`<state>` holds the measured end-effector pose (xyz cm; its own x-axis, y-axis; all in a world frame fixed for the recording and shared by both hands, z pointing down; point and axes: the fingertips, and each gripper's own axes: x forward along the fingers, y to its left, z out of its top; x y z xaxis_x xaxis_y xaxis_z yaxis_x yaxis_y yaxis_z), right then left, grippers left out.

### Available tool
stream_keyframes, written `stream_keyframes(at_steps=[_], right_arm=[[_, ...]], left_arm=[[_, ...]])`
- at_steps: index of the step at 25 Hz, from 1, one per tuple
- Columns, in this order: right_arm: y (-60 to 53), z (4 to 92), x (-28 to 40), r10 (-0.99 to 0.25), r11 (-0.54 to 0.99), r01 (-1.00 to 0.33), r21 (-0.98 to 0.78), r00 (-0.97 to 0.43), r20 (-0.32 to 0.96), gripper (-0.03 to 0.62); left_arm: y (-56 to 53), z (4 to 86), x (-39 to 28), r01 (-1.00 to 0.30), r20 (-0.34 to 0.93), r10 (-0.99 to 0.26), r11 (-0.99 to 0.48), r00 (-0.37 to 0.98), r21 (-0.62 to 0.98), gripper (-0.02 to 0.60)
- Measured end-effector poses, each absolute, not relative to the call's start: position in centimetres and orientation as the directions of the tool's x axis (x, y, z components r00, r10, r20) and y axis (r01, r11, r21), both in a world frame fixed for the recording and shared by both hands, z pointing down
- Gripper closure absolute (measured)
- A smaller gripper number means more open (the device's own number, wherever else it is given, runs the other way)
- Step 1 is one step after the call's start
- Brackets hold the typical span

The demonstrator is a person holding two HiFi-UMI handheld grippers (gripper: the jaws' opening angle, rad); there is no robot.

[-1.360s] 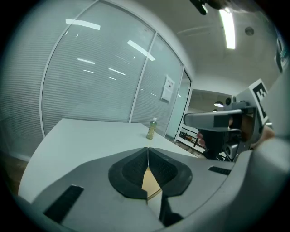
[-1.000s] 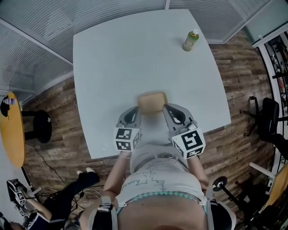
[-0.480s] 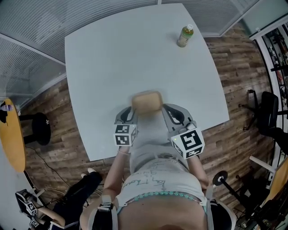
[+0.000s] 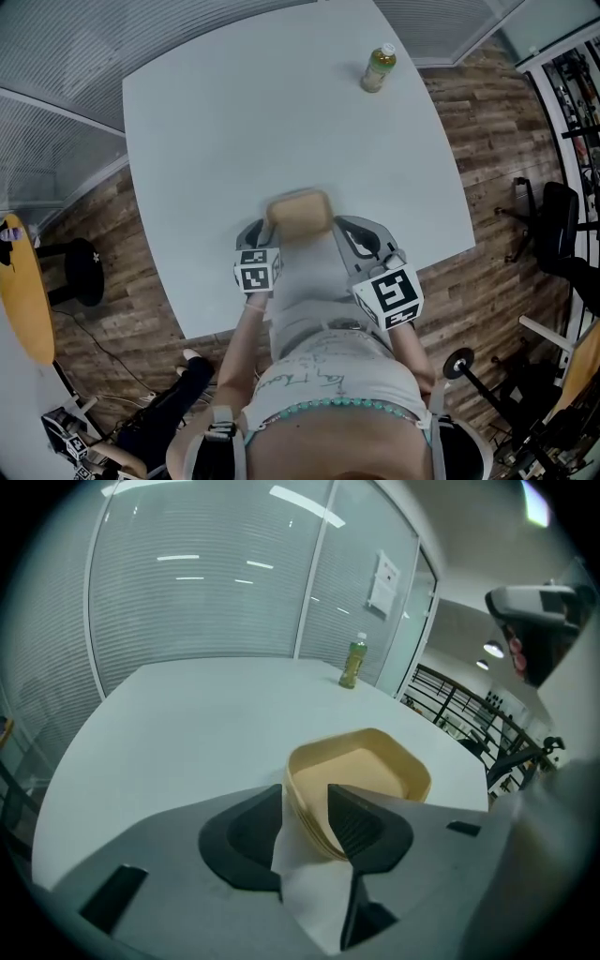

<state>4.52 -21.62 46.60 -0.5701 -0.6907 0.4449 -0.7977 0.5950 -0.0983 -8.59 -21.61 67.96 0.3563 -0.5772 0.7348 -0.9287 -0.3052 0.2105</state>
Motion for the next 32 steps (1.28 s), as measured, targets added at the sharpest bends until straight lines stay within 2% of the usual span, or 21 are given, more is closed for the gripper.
stream_keyframes(at_steps=[6,15,32], right_arm=[[-22.2,47.0,5.0,-0.688,0.589,-0.802,-0.103,-0.564,0.457,0.594],[-22.1,47.5,4.4,-0.676,0.598,-0.794,-0.107,-0.571,0.466,0.594],[-20.7,47.4,4.5,-0.683,0.603,-0.794,-0.069,-0.559,0.47,0.594]], left_arm=[[-22.3,70.1,-8.5,-0.936,0.765,-0.539,-0.225,0.352,0.271,0.454],[-22.9,71.2,-8.6,-0.943,0.771,-0.55,-0.115,0.322,0.312,0.549],[-21.7,70.8,-8.7,-0.938,0.78,-0.541,-0.05,0.313,0.342,0.555]])
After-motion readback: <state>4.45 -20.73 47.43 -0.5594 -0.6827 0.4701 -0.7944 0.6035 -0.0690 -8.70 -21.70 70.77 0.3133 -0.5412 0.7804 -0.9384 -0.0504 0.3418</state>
